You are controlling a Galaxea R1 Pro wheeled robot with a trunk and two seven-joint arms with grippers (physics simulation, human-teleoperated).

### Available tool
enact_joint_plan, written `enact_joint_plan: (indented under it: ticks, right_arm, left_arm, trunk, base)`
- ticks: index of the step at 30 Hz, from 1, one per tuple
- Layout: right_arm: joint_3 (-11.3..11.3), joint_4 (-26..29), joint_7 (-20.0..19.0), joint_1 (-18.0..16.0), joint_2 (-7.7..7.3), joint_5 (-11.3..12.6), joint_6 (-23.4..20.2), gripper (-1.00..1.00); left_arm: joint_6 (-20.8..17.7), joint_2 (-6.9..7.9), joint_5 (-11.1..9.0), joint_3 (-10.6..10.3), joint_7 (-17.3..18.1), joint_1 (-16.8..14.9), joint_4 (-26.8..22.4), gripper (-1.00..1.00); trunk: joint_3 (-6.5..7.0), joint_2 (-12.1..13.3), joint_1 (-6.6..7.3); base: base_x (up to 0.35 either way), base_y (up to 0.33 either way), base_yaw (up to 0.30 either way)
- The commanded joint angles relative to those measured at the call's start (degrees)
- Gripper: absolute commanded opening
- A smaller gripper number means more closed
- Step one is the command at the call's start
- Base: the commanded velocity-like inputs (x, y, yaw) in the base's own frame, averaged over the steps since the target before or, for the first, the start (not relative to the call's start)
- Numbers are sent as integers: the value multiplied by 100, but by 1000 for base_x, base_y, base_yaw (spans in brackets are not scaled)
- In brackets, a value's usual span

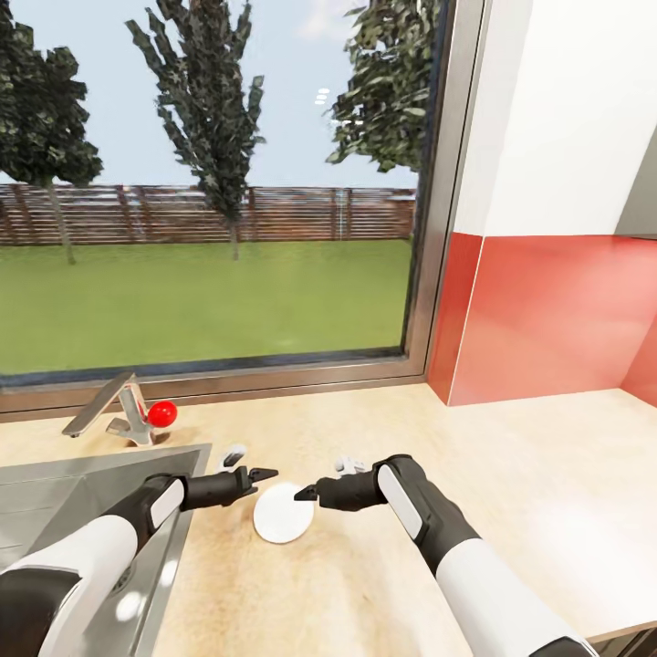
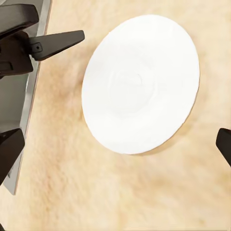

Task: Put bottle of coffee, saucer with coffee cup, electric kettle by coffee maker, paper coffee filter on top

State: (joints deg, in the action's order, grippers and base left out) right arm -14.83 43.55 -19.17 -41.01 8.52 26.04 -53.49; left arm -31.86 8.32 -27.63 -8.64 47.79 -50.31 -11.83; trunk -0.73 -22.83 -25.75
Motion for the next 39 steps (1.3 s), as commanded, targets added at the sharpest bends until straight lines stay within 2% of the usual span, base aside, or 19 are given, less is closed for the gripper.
enact_joint_plan:
  ticks: [1,9,12,20,25,29,34,37,38,39]
  right_arm:
    - [0,-14,-43,-4,0,-47,-13,100]
    - [-5,-30,-42,-4,9,-47,-12,100]
    - [50,-24,19,4,65,-62,85,100]
    - [9,-46,73,5,27,-54,294,100]
    - [11,-80,79,5,17,-63,400,100]
    - [10,-116,83,5,11,-64,408,100]
    - [14,-263,80,5,5,-56,515,100]
    - [15,-360,80,5,2,-56,568,100]
    - [15,-379,80,5,1,-56,574,100]
    - [15,-392,80,5,1,-56,578,100]
  left_arm:
    - [-37,8,-59,-43,2,17,-2,100]
    - [-39,36,-55,-41,10,161,-8,100]
    - [-11,49,-39,-46,-9,259,-9,100]
    - [-21,36,-43,-63,-14,311,-29,100]
    - [-31,113,-85,-64,-16,319,-38,100]
    - [-38,238,-138,-62,-16,320,-16,100]
    - [-39,269,-207,-52,-16,323,-2,100]
    - [-39,268,-202,-58,-16,322,-3,100]
    - [-39,267,-48,-85,-16,321,-3,100]
    - [-39,267,-48,-85,-16,323,-3,100]
  trunk:
    - [-8,-9,-3]
    - [-8,-9,-3]
    - [-8,-9,-3]
    - [-8,-9,-3]
    - [-8,-9,-3]
    - [-8,-9,-3]
    - [-8,-9,-3]
    - [-8,-9,-3]
    - [-8,-9,-3]
    - [-8,-9,-3]
  base:
    - [0,0,0]
    - [0,0,0]
    - [0,0,0]
    - [0,0,0]
    - [0,0,0]
    - [0,0,0]
    - [0,0,0]
    - [0,0,0]
    - [0,0,0]
    - [0,0,0]
